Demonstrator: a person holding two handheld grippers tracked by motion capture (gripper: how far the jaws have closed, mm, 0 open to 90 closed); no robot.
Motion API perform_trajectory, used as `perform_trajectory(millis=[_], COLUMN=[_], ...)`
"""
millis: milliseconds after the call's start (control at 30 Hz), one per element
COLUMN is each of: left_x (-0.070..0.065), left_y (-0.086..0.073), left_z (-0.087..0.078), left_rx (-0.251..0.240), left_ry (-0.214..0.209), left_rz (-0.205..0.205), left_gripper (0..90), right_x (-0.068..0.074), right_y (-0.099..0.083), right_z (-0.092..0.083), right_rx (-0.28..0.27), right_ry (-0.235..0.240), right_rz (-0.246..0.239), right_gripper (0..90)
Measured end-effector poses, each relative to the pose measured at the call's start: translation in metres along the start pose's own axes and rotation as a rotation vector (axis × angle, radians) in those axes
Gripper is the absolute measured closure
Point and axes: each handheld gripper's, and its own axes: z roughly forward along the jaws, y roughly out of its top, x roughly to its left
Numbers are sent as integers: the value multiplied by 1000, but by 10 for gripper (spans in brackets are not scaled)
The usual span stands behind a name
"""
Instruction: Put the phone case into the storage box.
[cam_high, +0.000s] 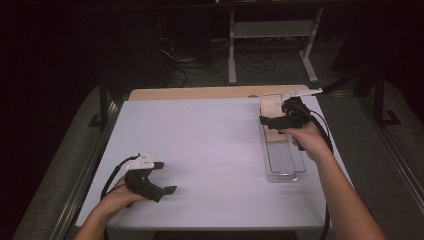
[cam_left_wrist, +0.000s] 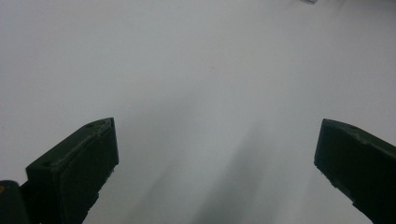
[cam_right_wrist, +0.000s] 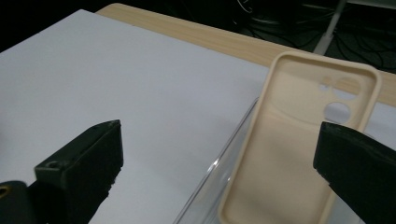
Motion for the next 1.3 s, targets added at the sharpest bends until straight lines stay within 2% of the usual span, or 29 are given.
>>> perform_trajectory(millis=[233, 400, 633, 767, 833, 867, 1000, 1300], left_x=[2, 2, -1, -2, -2, -1, -1, 1], left_y=[5, 11, 21, 26, 27, 27, 27, 30], left_z=[-5, -6, -9, -12, -12, -13, -15, -18], left_rx=[-15, -4, -3, -10, -23, -21, -26, -42], left_ry=[0, -12, -30, -29, -34, -31, -36, -36], left_rz=[-4, 12, 33, 38, 23, 32, 17, 27], left_gripper=[0, 0, 0, 0, 0, 0, 0, 0], right_x=[9, 19, 31, 38, 40, 41, 44, 51], right_y=[-17, -31, -50, -58, -62, -64, -73, -91], right_z=[-9, -16, -20, -24, -27, -29, -36, -50], right_rx=[-15, -24, -22, -8, -9, -5, -17, -21], right_ry=[46, 74, 98, 111, 117, 122, 134, 163], right_rz=[-23, -27, -65, -67, -69, -66, -66, -70], right_gripper=[13, 13, 14, 14, 14, 15, 16, 17])
